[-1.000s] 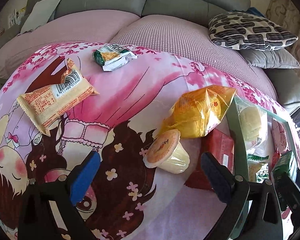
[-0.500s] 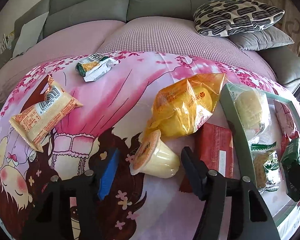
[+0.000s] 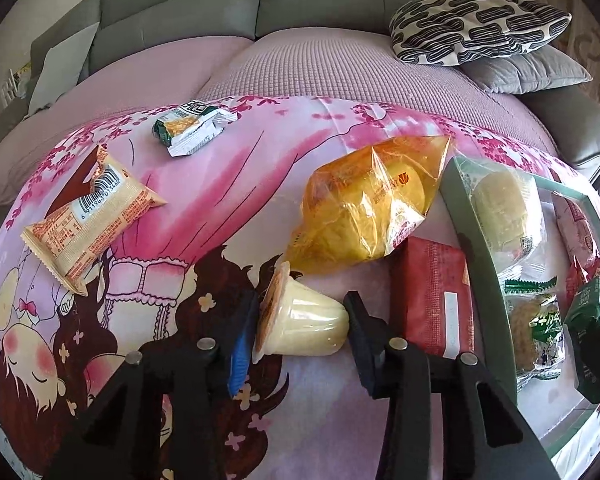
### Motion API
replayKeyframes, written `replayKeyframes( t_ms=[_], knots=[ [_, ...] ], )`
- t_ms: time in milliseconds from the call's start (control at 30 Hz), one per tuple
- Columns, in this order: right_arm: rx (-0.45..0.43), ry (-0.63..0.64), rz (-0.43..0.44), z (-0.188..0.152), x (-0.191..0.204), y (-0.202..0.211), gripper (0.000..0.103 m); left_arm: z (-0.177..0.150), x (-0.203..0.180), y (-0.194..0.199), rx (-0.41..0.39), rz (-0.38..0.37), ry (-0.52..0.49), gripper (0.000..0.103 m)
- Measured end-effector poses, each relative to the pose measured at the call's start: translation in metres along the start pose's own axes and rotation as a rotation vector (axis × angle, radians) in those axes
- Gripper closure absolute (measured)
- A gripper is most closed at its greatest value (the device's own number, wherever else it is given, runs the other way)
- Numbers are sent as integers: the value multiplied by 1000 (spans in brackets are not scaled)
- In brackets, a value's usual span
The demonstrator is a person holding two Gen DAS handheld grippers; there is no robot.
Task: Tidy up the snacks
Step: 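Grasp the cream pudding cup with the left tool while the right grasps the green box, then carry the pudding cup and green box into the tray and open both tools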
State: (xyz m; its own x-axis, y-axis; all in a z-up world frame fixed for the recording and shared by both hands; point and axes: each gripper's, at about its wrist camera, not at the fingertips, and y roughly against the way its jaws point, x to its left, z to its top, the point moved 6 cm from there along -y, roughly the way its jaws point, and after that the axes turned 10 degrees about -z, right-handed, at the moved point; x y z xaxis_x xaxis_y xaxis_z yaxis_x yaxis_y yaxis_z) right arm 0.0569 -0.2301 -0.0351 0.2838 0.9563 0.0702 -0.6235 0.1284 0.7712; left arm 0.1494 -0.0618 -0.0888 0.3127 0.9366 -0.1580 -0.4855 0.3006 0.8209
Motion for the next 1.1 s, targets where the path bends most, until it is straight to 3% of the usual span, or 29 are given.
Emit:
replayKeyframes(
  t_ms=[133, 800, 1100],
  knots=[
    [-13, -8, 12, 1, -1, 4, 31, 3, -1, 9, -16, -2, 12, 63],
    [-34, -26, 38, 3, -4, 15, 31, 24, -13, 64, -131, -8, 13, 63],
    [-68, -118, -68, 10, -55, 23, 31, 31, -61, 73, -160, -95, -65, 63]
  ],
)
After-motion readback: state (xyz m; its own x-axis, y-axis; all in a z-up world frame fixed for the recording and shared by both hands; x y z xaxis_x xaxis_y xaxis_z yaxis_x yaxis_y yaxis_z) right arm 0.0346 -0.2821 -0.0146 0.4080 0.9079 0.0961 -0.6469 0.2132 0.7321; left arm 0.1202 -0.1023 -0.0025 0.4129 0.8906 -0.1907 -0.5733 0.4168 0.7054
